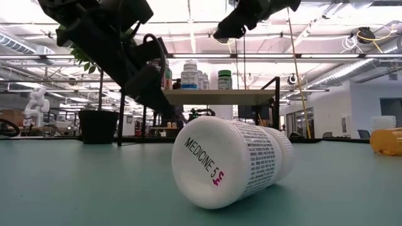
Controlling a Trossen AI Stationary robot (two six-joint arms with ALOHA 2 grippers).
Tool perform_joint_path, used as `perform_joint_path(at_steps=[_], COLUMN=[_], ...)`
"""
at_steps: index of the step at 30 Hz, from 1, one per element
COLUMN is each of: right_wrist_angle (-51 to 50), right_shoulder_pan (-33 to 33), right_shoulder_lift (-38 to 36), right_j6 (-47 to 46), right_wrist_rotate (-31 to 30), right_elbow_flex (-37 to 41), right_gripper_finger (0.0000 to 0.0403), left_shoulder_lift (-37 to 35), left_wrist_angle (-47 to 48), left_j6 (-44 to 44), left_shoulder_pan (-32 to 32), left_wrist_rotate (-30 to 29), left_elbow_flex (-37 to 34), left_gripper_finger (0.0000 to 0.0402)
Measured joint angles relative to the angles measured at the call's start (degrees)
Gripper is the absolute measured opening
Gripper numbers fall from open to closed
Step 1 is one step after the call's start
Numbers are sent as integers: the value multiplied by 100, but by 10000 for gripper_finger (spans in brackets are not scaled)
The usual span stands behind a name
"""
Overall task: Pick and place medicine bottles onto shelf by color
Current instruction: Put the white pill bottle on the shelf
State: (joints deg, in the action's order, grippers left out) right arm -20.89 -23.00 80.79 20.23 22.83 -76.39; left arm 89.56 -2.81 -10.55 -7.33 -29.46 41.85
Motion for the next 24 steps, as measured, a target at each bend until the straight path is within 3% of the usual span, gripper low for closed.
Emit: perform_joint_path(at_steps=[11, 19, 24], right_wrist_angle=[69, -448, -1111], right_shoulder_pan=[1711, 3031, 3369], right_shoulder_lift=[-137, -471, -1067], right_j6=[-1203, -2547, -3960], right_wrist_rotate=[-1156, -3053, -3189], right_elbow_flex=[1081, 1981, 2519], right_gripper_finger=[263, 241, 240], left_shoulder_lift=[185, 573, 722], left_wrist_angle=[-645, -1436, -1658], left_j6=[-2, -332, -581], left_shoulder_pan=[-341, -569, -810], left_wrist_rotate=[10, 299, 521], left_elbow_flex=[-2, -6, -6], left_gripper_finger=[342, 342, 342])
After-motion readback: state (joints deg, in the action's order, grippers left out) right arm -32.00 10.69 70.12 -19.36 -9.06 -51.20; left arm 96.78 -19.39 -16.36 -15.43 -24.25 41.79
